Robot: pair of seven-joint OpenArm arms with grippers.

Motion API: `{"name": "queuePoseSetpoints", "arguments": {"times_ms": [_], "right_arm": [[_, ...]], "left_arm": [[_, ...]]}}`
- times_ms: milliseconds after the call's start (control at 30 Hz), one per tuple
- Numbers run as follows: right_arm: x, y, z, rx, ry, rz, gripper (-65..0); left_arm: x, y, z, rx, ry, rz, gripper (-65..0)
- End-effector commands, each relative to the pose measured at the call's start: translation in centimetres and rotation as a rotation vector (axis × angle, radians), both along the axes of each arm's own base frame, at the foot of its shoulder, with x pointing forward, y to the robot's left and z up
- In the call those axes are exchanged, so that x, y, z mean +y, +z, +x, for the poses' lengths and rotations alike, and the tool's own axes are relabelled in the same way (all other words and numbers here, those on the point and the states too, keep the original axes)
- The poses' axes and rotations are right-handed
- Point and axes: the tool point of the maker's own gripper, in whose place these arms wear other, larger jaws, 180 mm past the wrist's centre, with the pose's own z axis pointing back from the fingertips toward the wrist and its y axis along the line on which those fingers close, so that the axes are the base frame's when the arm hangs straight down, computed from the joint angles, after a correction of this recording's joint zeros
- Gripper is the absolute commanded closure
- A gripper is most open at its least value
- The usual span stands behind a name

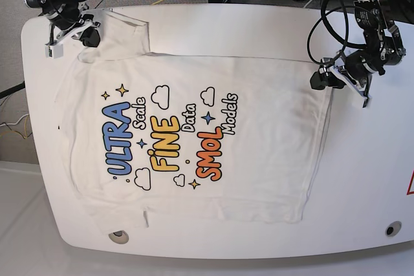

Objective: Fold the T-shirt properly
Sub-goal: 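Move the left gripper along the side edge toward the shoulder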

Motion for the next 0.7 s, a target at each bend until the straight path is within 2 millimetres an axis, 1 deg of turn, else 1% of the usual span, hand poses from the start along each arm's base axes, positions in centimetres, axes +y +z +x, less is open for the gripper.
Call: {"name": "queuePoseSetpoints", "arguments": {"times_ms": [0,300,500,667], "right_arm": [[-0.6,1.0,0.6,-0.036,0.002,-0.016,-0.5],[-0.6,1.0,0.6,-0.036,0.002,-0.016,-0.5],[-0.6,1.0,0.6,-0.036,0.002,-0.016,-0.5],[-0.6,1.0,0.6,-0.036,0.002,-0.016,-0.5]], "left_arm": [[0.8,-0.7,-0.8,0.054,-0.008,0.057,-40.5],[-0.2,-1.2,-1.0,0.062,-0.007,0.037,-40.5],[-2.4,-1.8,-1.1,0.078,-0.049,0.011,-40.5],[-3.0,-1.9,-1.2,0.082,-0.067,0.008,-40.5]]}}
